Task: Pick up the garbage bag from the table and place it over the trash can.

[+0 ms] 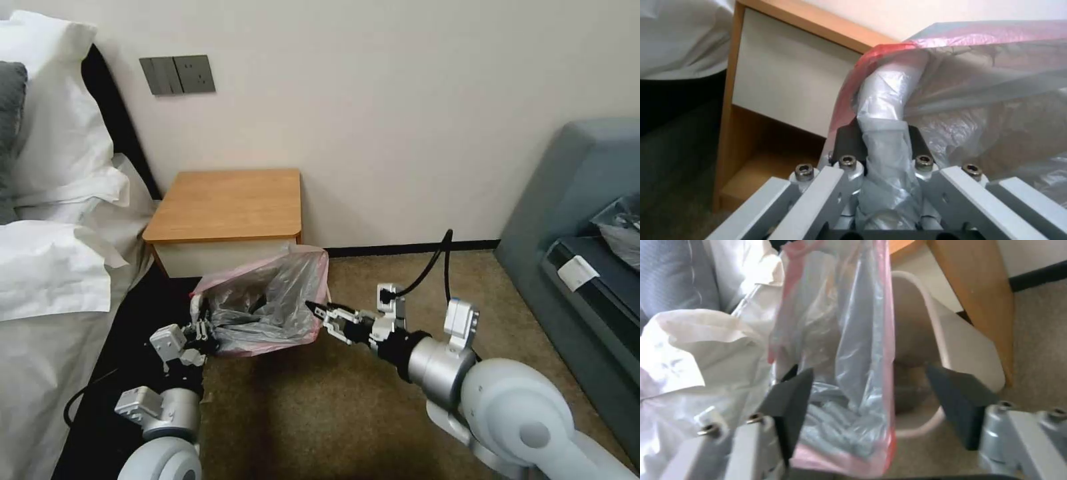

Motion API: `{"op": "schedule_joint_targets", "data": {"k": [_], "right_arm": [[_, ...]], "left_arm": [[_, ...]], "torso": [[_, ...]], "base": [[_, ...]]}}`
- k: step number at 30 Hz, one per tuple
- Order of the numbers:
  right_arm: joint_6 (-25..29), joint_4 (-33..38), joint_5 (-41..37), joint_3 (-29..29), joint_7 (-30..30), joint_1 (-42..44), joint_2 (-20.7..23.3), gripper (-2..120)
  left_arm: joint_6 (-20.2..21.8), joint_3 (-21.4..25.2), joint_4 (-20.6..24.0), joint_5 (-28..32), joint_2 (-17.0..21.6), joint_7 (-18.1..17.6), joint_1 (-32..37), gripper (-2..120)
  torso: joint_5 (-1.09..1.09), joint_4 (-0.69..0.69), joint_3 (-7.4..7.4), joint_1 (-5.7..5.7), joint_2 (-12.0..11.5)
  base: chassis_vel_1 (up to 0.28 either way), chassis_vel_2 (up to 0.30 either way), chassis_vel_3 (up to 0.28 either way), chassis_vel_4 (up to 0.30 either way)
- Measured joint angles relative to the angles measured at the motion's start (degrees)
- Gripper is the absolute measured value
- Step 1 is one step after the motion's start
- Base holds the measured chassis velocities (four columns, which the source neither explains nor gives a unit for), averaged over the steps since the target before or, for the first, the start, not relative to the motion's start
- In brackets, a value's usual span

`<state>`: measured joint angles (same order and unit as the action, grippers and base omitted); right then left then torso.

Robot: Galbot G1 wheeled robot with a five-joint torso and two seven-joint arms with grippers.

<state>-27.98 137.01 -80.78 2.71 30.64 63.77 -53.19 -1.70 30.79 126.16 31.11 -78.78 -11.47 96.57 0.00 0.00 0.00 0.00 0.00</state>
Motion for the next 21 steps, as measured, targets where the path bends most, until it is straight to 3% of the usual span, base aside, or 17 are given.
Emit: {"op": "schedule_joint_targets", "data": {"k": [6,9,15,21], "right_arm": [[-0.24,-1.66,1.79,-1.16,-1.74,-0.16,-1.09,95],[-0.25,-2.19,1.98,-1.33,-2.07,-0.26,-1.5,99],[-0.22,-2.71,2.37,-2.02,-2.42,-0.69,-2.29,99],[0.07,-3.97,3.48,-3.66,-2.84,-1.52,-3.45,80]], "left_arm": [[-0.09,-0.33,0.38,0.08,0.01,0.51,0.21,7],[-0.13,-0.39,0.47,0.09,0.05,0.66,0.38,7],[-0.18,-0.57,0.61,-0.02,0.07,1.08,0.54,7],[-0.2,-0.71,1.04,-0.23,0.01,1.27,0.64,7]], "torso": [[0.0,-0.01,0.0,0.0,0.0],[0.0,0.0,0.0,0.0,0.0],[0.0,0.0,0.0,0.0,0.0],[0.0,0.0,0.0,0.0,0.0]], "base": [[0.0,0.0,0.0,0.0],[0.0,0.0,0.0,0.0],[0.0,0.0,0.0,0.0],[0.0,0.0,0.0,0.0]]}}
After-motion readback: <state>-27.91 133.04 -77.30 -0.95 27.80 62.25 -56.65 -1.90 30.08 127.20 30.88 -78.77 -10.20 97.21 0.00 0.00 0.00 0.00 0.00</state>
